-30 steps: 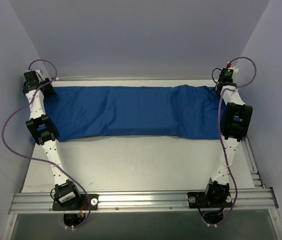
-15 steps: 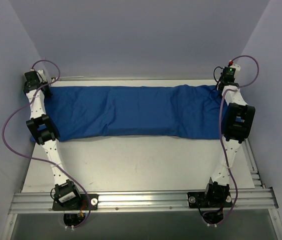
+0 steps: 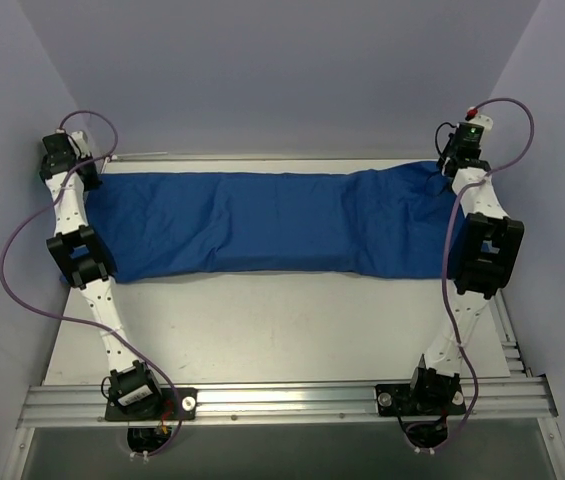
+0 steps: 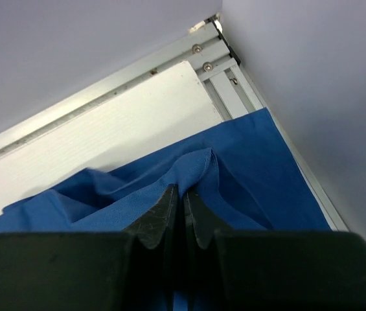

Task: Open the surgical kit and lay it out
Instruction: Open the surgical kit at the center of the board.

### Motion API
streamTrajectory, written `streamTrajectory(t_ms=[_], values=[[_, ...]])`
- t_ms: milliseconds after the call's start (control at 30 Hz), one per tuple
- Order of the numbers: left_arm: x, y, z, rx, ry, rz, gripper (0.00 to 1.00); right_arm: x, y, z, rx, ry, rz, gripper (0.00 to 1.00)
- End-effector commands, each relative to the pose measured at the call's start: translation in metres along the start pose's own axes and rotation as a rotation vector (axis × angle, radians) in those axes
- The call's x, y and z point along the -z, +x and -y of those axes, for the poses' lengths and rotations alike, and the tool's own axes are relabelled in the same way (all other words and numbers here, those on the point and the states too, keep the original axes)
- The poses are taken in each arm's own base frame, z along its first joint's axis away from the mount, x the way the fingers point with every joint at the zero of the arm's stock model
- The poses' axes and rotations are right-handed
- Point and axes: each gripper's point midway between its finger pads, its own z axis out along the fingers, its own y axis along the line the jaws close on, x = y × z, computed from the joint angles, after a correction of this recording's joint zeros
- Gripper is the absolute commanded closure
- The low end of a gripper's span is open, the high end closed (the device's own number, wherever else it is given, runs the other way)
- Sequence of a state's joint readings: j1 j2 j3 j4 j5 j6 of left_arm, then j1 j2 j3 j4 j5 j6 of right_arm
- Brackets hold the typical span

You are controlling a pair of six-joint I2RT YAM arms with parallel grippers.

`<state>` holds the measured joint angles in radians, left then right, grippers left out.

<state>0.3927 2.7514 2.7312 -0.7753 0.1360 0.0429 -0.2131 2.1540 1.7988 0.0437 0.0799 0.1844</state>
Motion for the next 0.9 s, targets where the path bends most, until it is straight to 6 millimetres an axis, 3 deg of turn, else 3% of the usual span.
streamTrajectory(t_ms=[0, 100, 133, 233, 300, 333, 567, 800, 867], values=[[0.063, -0.073, 0.002, -0.043, 0.005, 0.178, 0.98, 0.038, -0.045, -0.016, -0.02, -0.055, 0.102, 1.0], [0.061, -0.077, -0.005, -0.049, -0.036, 0.199, 0.98, 0.047, -0.047, -0.015, -0.022, -0.059, 0.112, 1.0], [0.053, -0.073, -0.014, -0.047, -0.084, 0.192, 0.89, 0.048, -0.047, -0.015, -0.022, -0.059, 0.114, 1.0], [0.03, -0.057, -0.035, -0.045, -0.182, 0.163, 0.47, 0.052, -0.044, -0.013, -0.016, -0.056, 0.102, 1.0], [0.015, -0.039, -0.041, -0.051, -0.213, 0.116, 0.41, 0.054, -0.043, -0.013, -0.009, -0.055, 0.093, 1.0], [0.016, -0.04, -0.042, -0.053, -0.211, 0.117, 0.37, 0.054, -0.042, -0.014, -0.005, -0.056, 0.09, 1.0], [0.008, -0.026, -0.034, 0.105, -0.111, 0.092, 0.31, 0.057, -0.035, -0.022, 0.022, -0.063, 0.08, 1.0], [-0.017, 0.019, -0.056, 0.238, -0.092, -0.001, 0.31, 0.057, -0.022, -0.029, 0.041, -0.07, 0.06, 1.0], [-0.019, 0.022, -0.055, 0.265, -0.048, -0.01, 0.31, 0.057, -0.021, -0.031, 0.042, -0.072, 0.062, 1.0]])
